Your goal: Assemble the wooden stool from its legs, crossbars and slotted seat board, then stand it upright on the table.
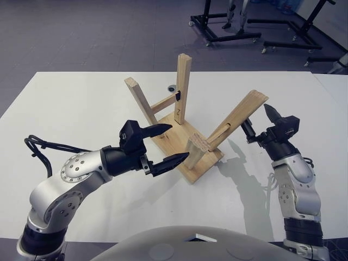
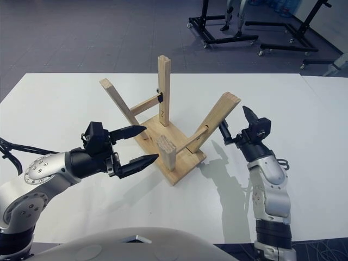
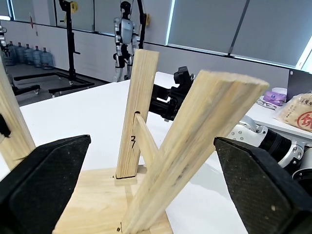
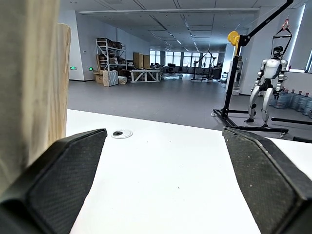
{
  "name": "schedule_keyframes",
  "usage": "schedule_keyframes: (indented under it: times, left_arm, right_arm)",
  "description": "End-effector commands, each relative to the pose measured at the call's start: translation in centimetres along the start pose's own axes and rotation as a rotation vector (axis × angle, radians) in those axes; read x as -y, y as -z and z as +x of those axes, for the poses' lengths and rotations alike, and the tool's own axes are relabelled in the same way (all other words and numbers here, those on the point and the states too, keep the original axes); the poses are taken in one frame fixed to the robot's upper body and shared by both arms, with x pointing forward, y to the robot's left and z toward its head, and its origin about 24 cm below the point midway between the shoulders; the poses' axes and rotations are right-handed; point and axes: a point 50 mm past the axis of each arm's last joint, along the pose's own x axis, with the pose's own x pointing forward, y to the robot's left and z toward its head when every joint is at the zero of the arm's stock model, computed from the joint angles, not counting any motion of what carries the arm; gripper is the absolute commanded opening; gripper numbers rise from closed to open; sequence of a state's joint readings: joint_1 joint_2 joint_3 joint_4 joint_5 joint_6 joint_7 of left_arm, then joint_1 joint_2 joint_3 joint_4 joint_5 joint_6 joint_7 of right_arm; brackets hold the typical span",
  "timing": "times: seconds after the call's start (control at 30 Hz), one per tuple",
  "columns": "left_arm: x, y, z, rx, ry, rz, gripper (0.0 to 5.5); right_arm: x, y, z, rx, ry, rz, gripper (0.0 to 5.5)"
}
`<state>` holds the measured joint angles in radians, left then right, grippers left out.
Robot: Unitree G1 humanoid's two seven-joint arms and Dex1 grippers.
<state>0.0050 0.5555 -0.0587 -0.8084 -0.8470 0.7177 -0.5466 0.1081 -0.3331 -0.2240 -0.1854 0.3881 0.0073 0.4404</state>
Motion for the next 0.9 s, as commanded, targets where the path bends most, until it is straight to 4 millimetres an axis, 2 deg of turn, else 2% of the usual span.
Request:
schedule_keyframes:
  times: [0.03,0.23,0.53,0.7,0.9]
  left_arm:
    - [-0.6,-0.1,0.4,-0.009,-0.022,0.023,4.65]
    - [-0.9,0.0,0.7,-0.011,-0.039,0.036,4.65]
    - [-0.9,-0.2,1.0,-0.005,-0.029,0.049,4.65]
    - [-1.0,-0.5,1.2,0.006,-0.027,0.056,4.65]
    - [-1.2,-0.8,1.5,0.017,-0.032,0.068,4.65]
  right_arm:
    - [-0.3,0.1,0.6,0.0,-0.019,-0.001,4.38]
    - [0.0,-0.3,1.2,0.011,-0.027,-0.005,4.38]
    - [2.3,-3.2,4.5,0.103,-0.083,-0.075,4.38]
    - [1.3,-3.9,4.7,0.143,-0.198,0.007,4.38]
    - [-0.9,-4.0,4.5,0.116,-0.398,0.129,4.38]
